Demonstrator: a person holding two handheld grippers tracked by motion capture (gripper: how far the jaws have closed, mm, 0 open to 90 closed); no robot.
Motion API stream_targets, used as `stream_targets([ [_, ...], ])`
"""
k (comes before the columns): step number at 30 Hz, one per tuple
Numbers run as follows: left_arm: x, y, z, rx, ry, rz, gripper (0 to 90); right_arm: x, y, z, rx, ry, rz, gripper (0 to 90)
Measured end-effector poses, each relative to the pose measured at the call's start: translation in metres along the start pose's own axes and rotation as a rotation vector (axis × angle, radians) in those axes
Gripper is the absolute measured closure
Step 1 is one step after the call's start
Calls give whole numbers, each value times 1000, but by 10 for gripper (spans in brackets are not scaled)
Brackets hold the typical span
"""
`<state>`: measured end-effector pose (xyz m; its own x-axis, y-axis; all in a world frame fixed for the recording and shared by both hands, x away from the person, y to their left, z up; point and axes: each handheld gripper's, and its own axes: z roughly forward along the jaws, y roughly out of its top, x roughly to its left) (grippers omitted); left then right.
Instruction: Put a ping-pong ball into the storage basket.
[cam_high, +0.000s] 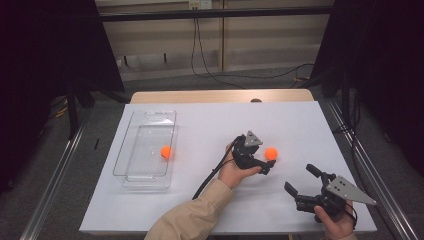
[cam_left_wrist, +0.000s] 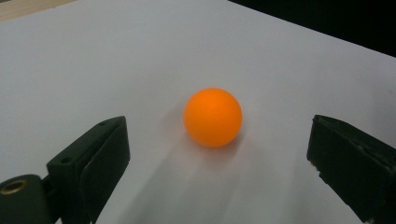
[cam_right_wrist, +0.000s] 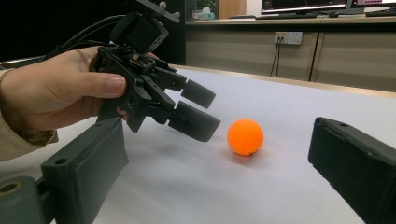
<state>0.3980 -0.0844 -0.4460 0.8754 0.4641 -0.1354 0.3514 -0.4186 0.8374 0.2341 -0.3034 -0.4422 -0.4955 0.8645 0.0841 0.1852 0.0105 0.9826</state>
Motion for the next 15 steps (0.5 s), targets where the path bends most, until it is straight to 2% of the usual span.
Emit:
stream_targets([
  [10, 0, 1, 5, 0, 6, 5, 60, 0, 0, 0, -2, -1, 4, 36],
  [15, 0, 1, 9, -5, 3, -7, 60, 0, 0, 0, -2, 0, 3, 36],
])
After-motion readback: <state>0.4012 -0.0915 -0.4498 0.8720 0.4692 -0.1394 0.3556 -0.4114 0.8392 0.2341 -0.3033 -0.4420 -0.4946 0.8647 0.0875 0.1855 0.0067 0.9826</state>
